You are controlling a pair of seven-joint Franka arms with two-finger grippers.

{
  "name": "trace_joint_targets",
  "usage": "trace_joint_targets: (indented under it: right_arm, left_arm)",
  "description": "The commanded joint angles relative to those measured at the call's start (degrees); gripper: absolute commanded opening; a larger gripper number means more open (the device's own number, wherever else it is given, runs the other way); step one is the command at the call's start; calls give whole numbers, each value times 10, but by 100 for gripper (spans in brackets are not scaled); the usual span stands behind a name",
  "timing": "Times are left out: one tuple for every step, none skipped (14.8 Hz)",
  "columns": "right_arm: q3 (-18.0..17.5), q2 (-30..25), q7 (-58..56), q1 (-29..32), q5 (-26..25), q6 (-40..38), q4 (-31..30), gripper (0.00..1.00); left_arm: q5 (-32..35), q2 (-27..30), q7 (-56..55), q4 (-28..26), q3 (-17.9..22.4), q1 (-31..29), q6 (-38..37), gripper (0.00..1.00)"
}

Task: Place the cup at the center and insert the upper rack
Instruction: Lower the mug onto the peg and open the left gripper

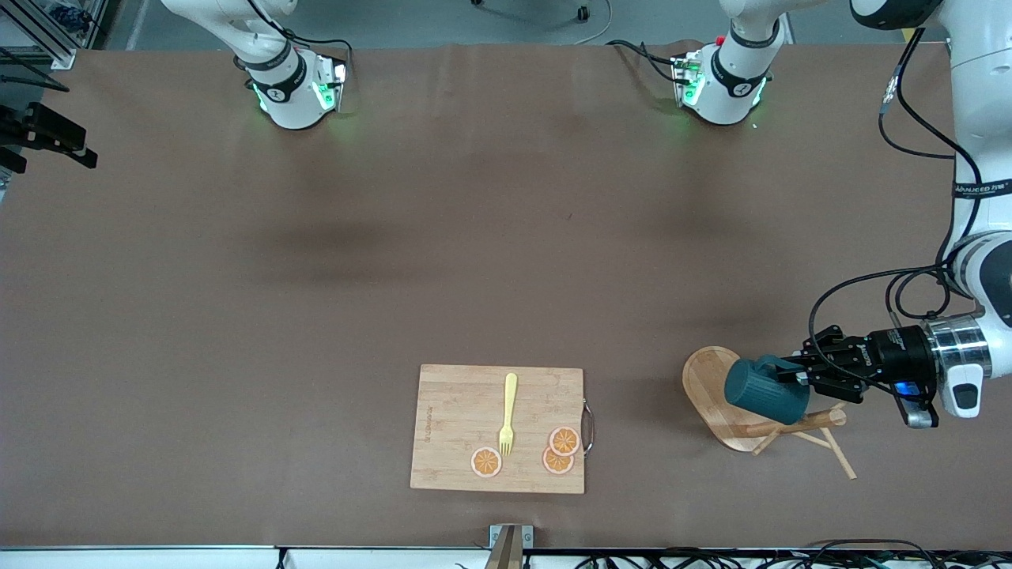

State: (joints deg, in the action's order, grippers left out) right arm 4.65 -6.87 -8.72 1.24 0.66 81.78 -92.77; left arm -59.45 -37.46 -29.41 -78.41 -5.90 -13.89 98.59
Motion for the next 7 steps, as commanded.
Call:
trace_joint_targets:
  right_arm:
    - [-1, -17, -2, -3, -10, 0, -14, 100]
    - [-1, -17, -2, -3, -11, 0, -14, 100]
    - [-2, -17, -2, -3, -15, 2, -14, 100]
    - [-5, -17, -2, -4, -23, 3, -14, 100]
    - [-10, -17, -2, -4, -29, 3, -14, 100]
    - [-12, -17, -2, -4, -31, 3, -14, 100]
    - [-14, -17, -2, -4, -31, 3, -14, 100]
  left_arm:
    - [-38, -2, 9, 7, -4, -12, -10, 3]
    - [-49, -2, 9, 6, -5, -17, -10, 4]
    - [-53, -2, 9, 6, -4, -18, -10, 4]
    - [-54, -6, 10, 6, -5, -18, -10, 6]
    - [-55, -9, 11, 6, -5, -18, -10, 7]
    - [-58, -10, 12, 6, -4, -18, -10, 8]
    - [-58, -13, 12, 6, -4, -18, -10, 9]
